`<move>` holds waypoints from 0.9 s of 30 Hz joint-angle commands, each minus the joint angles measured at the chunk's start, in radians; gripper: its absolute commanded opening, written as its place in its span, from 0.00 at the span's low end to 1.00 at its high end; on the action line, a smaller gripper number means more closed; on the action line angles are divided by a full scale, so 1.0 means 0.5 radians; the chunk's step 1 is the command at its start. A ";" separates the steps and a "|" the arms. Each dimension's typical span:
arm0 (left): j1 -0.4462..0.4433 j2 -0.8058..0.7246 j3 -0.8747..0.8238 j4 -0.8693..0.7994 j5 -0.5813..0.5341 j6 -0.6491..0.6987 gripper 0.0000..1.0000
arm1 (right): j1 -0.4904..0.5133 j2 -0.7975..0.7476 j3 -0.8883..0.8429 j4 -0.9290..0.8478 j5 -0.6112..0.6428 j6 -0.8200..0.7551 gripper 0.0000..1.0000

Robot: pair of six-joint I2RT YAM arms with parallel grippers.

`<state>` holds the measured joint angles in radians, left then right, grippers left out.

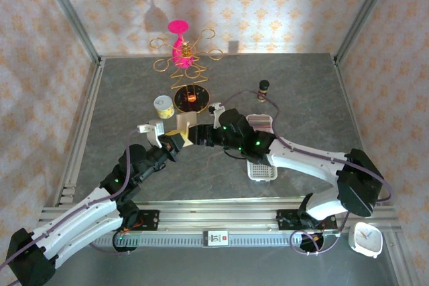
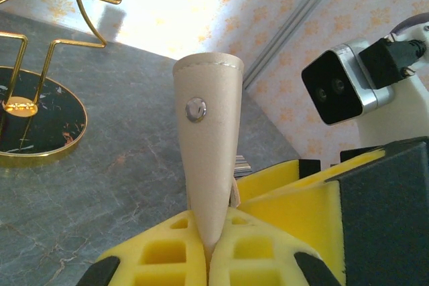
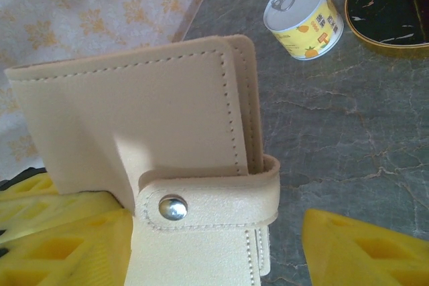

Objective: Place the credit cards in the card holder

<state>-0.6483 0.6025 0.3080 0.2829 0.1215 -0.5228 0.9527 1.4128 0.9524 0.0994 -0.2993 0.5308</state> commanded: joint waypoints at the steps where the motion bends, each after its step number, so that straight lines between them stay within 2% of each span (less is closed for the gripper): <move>1: -0.016 -0.009 0.031 0.032 -0.025 0.037 0.00 | 0.007 0.017 0.080 -0.027 0.029 -0.027 0.69; 5: -0.019 -0.012 0.023 0.040 -0.004 0.018 0.00 | 0.007 0.036 0.097 -0.001 0.024 -0.020 0.70; 13: -0.026 -0.035 0.024 0.030 -0.024 0.033 0.00 | 0.009 0.141 0.181 -0.271 0.348 -0.043 0.69; 17: -0.025 -0.063 0.023 0.014 -0.076 0.042 0.00 | 0.012 0.209 0.225 -0.504 0.640 -0.070 0.65; 23: -0.024 -0.113 0.010 -0.041 -0.221 0.052 0.00 | 0.001 0.259 0.022 -0.722 1.447 0.109 0.55; 25: -0.028 -0.116 0.013 -0.069 -0.251 0.052 0.00 | -0.001 0.250 0.018 -0.797 1.541 0.189 0.54; 27: -0.027 -0.113 0.010 -0.068 -0.264 0.049 0.00 | 0.003 0.146 -0.047 -0.648 1.421 0.157 0.55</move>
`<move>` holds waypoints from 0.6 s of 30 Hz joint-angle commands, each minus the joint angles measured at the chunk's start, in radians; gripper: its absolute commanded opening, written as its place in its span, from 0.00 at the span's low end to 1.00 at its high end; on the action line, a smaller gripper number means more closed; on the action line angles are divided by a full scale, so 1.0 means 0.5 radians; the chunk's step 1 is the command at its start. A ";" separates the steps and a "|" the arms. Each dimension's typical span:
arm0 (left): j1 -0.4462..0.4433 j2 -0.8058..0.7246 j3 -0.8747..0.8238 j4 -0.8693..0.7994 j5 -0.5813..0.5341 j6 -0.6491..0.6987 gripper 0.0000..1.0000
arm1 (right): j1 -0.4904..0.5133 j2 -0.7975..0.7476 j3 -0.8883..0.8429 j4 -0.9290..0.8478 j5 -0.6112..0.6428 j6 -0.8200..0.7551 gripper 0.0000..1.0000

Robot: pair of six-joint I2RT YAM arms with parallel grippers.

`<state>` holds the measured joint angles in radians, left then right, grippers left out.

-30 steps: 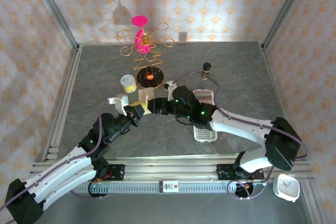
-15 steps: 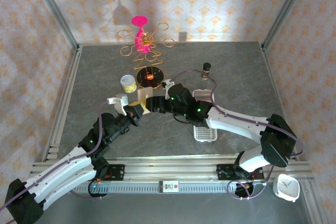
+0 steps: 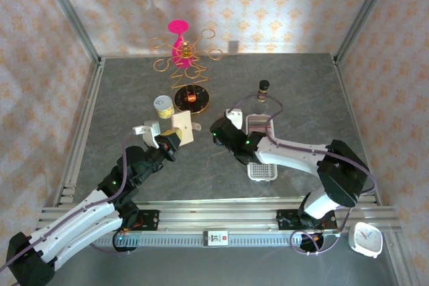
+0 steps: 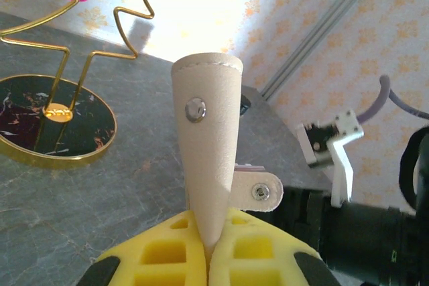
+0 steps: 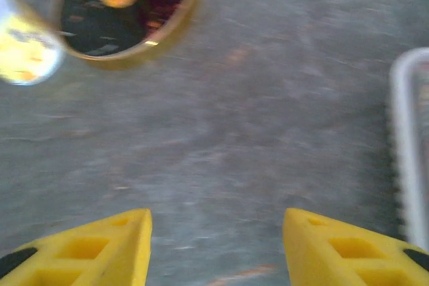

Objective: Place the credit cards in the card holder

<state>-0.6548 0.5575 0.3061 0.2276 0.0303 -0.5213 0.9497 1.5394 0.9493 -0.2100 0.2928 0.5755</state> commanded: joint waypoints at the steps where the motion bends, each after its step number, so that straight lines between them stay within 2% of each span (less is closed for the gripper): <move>1: -0.014 -0.020 0.013 0.043 -0.088 0.045 0.00 | 0.009 -0.174 -0.104 0.113 0.114 0.021 0.56; 5: -0.015 -0.017 0.009 0.053 -0.074 0.017 0.00 | 0.009 -0.438 -0.315 0.590 -0.374 -0.152 0.60; 10: -0.015 0.025 -0.029 0.178 0.175 -0.070 0.00 | 0.008 -0.638 -0.471 0.989 -0.901 -0.275 0.62; 15: -0.016 0.048 -0.069 0.305 0.337 -0.119 0.00 | 0.008 -0.700 -0.496 1.064 -0.997 -0.280 0.62; 18: -0.014 0.045 -0.072 0.342 0.399 -0.187 0.00 | 0.007 -0.690 -0.484 1.043 -0.958 -0.262 0.62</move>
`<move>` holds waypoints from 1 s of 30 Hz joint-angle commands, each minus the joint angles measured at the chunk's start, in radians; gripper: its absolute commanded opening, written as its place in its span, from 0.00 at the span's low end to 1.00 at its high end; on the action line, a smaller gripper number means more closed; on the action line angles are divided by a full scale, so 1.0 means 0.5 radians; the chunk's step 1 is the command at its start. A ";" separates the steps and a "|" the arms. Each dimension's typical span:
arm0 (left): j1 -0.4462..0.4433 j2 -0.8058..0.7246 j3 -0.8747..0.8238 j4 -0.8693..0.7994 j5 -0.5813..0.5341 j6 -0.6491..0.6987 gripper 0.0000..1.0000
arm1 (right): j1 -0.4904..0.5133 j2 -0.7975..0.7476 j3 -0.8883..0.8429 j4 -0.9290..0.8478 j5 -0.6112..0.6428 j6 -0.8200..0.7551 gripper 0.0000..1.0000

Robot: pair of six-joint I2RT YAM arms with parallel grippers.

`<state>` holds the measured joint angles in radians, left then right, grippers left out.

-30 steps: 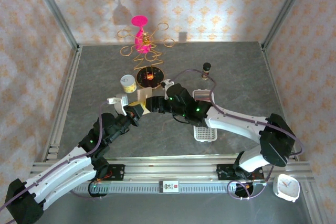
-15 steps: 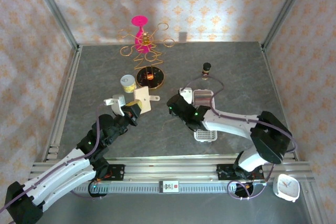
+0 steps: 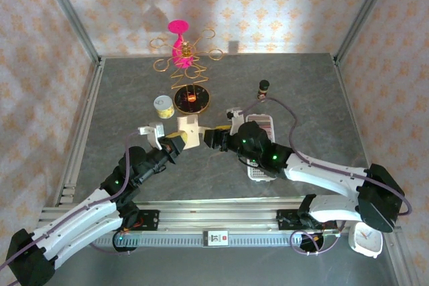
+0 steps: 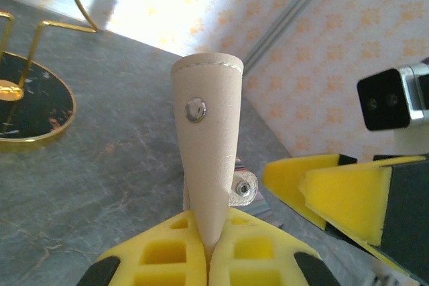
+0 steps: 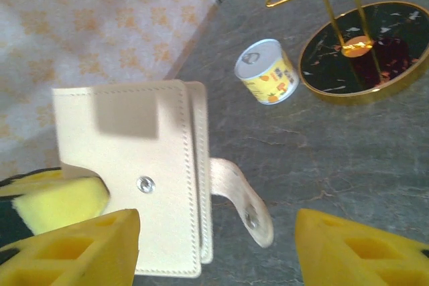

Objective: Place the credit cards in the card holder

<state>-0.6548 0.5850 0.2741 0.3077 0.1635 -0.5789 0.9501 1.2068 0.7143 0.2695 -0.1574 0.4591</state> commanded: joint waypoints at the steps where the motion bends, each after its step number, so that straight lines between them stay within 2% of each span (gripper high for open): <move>1: -0.016 -0.015 -0.008 0.182 0.139 -0.075 0.00 | 0.007 -0.017 -0.010 0.072 -0.041 -0.027 0.61; 6: -0.015 -0.039 -0.010 0.179 0.129 -0.083 0.00 | 0.008 0.036 0.010 0.012 0.000 -0.013 0.59; 10: -0.016 -0.044 -0.022 0.206 0.154 -0.110 0.00 | 0.008 0.047 0.007 0.028 -0.041 -0.008 0.53; 12: -0.015 -0.041 -0.031 0.212 0.149 -0.114 0.00 | 0.006 0.044 0.004 0.032 -0.039 -0.005 0.43; 18: -0.014 0.004 -0.078 0.248 0.161 -0.201 0.00 | 0.007 0.059 -0.033 0.003 -0.061 0.006 0.01; 28: -0.024 0.271 -0.203 0.334 0.213 -0.361 0.00 | 0.012 0.138 -0.218 0.023 -0.081 0.177 0.00; 30: -0.031 0.336 -0.233 0.375 0.201 -0.407 0.03 | 0.013 0.168 -0.270 0.040 -0.076 0.225 0.00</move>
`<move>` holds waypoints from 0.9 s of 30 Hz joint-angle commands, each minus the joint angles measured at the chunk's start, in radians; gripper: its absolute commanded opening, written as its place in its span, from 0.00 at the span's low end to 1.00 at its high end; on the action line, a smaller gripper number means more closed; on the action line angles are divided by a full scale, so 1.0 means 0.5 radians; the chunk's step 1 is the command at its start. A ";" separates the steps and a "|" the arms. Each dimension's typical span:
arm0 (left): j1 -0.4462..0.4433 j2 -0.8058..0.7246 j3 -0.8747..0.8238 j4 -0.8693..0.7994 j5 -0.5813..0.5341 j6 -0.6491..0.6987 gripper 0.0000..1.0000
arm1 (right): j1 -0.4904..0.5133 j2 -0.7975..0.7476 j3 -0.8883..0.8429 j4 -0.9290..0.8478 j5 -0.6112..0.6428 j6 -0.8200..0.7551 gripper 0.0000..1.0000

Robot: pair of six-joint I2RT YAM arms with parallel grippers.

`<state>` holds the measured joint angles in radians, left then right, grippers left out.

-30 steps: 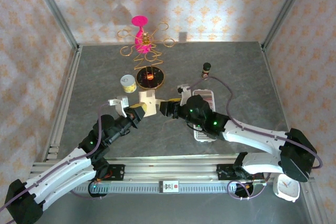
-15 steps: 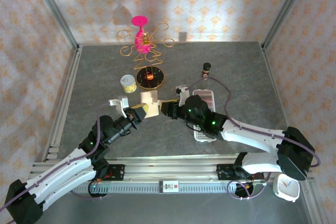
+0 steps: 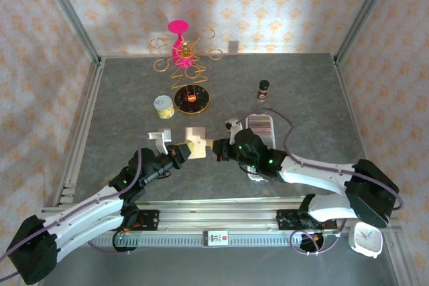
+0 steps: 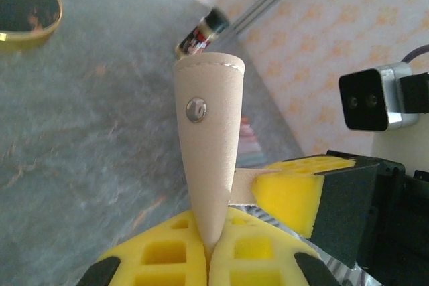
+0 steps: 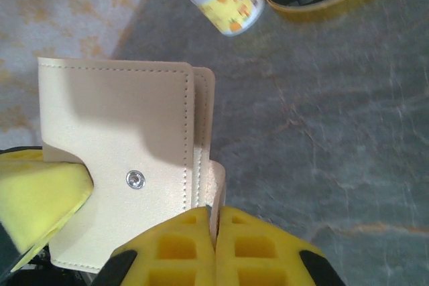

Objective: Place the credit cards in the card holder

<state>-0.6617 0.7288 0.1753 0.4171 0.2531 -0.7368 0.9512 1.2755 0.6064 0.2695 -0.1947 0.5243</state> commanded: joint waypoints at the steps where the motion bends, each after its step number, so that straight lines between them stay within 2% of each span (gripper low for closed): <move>1: -0.019 0.080 -0.052 0.177 0.022 -0.103 0.03 | 0.010 0.042 -0.079 0.056 -0.005 0.111 0.00; 8: -0.056 0.375 -0.047 0.188 0.020 -0.131 0.07 | 0.014 0.182 -0.147 0.110 -0.069 0.175 0.00; 13: -0.063 0.494 -0.050 0.125 -0.148 -0.127 0.14 | 0.015 0.228 -0.178 0.114 -0.052 0.202 0.00; 17: -0.059 0.553 -0.010 -0.015 -0.302 -0.128 0.29 | 0.013 0.275 -0.173 0.112 -0.070 0.203 0.00; 19: -0.062 0.579 0.035 -0.118 -0.359 -0.113 0.44 | 0.015 0.290 -0.167 0.117 -0.088 0.206 0.00; 20: -0.060 0.591 0.061 -0.171 -0.375 -0.097 0.48 | 0.017 0.292 -0.161 0.117 -0.096 0.206 0.00; 27: -0.063 0.489 0.177 -0.386 -0.577 -0.039 0.65 | 0.017 0.235 -0.121 0.108 -0.127 0.210 0.00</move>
<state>-0.6876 1.0069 0.2283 0.2863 0.0483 -0.7780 0.9527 1.4185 0.5293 0.3050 -0.2501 0.6174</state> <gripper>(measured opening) 0.637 0.049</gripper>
